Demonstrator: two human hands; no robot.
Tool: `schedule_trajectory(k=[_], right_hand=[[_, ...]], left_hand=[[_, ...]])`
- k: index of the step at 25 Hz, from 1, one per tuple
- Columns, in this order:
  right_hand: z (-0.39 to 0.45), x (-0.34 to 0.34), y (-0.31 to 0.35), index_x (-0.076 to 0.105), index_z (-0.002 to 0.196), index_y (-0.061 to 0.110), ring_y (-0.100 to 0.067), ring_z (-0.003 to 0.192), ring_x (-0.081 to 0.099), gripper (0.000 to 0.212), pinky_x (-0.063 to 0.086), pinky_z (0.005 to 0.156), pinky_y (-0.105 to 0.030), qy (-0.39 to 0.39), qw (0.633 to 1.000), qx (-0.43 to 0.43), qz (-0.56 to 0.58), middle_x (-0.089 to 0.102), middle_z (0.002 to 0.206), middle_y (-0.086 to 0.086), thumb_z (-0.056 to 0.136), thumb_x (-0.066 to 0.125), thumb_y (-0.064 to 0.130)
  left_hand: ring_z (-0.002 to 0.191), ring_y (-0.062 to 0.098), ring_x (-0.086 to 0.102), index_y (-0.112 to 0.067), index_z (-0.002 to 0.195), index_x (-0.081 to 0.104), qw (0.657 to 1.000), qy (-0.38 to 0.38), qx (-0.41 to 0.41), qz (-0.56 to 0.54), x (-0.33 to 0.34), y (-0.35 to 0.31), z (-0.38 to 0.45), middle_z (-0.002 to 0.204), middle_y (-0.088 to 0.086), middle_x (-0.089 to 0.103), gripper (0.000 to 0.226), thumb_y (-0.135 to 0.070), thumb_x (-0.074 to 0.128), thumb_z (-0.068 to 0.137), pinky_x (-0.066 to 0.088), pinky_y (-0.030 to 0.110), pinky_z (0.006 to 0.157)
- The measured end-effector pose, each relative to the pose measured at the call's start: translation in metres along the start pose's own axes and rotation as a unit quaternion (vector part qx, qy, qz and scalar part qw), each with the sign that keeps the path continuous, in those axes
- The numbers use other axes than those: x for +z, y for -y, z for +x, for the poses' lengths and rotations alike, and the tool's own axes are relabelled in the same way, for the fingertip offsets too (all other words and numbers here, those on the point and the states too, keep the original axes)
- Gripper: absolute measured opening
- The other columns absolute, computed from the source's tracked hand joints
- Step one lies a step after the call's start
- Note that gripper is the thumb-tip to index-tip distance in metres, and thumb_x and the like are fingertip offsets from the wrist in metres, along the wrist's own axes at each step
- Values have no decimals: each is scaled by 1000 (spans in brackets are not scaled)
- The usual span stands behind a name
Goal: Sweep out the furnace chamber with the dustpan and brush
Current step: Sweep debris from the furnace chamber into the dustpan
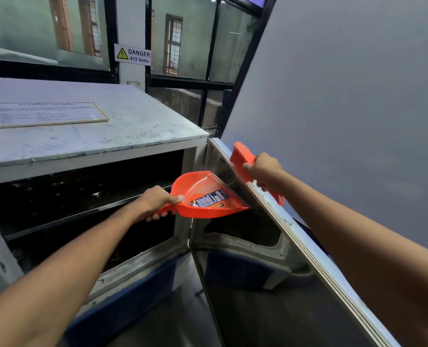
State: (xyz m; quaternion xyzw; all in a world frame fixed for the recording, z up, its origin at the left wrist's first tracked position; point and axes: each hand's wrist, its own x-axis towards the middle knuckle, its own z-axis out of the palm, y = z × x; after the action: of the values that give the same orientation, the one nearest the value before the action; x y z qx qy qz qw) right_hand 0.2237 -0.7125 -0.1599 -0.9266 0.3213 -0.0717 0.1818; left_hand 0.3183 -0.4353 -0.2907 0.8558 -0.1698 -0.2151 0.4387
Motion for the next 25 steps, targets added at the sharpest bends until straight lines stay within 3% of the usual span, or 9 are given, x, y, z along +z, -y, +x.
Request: schedule_trajectory(k=[4,7,9,13,14,17,19,21,25], right_hand=[[-9,-3,-33,62,110,10,-36,93,74,33,62,86,-46,-35,997,42,-47,73,106,-16,94,57,38],[-21,13,-27,62,118,12,-38,106,69,39,57,89,-41,-33,997,1,-71,70,117,-15,95,58,43],[-28,15,-16,62,118,13,-35,100,70,40,56,83,-39,-4,996,-33,-81,70,114,-13,94,60,45],[-31,-9,-22,65,109,9,-25,57,68,33,58,54,-31,18,999,-25,-14,75,88,-13,97,59,40],[-32,-16,-29,65,108,9,-26,58,70,33,60,57,-32,-7,1000,-13,-23,75,88,-13,97,59,40],[-43,-15,-50,63,116,12,-36,96,73,38,61,86,-45,-46,995,24,-85,71,112,-15,95,60,43],[-55,-1,-54,62,118,12,-39,103,70,40,59,89,-45,-47,995,11,-88,69,117,-16,94,60,45],[-64,8,-48,62,117,14,-37,100,70,40,56,82,-39,-28,995,-25,-94,70,113,-14,94,60,46],[-73,-5,-44,65,113,13,-25,68,72,34,61,65,-35,18,999,-45,-2,74,93,-9,97,59,43]], left_hand=[[34,15,42,-3,77,78,1000,9,-2,1,1,3,4,55,7,55,62,-63,64,86,32,20,40],[35,15,43,-5,76,78,1000,27,14,1,4,1,4,56,8,56,61,-64,63,85,33,20,40],[35,17,44,-6,75,78,999,31,30,-6,5,-2,3,57,11,58,59,-63,65,85,34,20,41],[34,18,44,-5,75,78,998,32,45,-14,8,-6,-2,57,13,59,58,-60,67,86,34,19,39],[34,18,44,-5,75,78,998,32,45,-12,9,-6,-4,57,12,59,57,-60,66,86,34,20,39],[33,17,43,-2,78,77,998,40,46,-14,16,-5,-9,55,11,58,58,-58,66,88,34,19,39],[33,17,43,0,79,76,997,53,47,-19,20,-6,-13,55,11,57,60,-59,66,88,33,19,41],[33,17,42,-2,78,77,997,60,50,-22,23,-6,-18,55,11,57,60,-60,66,87,33,19,41],[34,17,44,-6,77,78,995,73,62,-19,25,-11,-28,56,10,58,62,-66,66,83,34,20,41]])
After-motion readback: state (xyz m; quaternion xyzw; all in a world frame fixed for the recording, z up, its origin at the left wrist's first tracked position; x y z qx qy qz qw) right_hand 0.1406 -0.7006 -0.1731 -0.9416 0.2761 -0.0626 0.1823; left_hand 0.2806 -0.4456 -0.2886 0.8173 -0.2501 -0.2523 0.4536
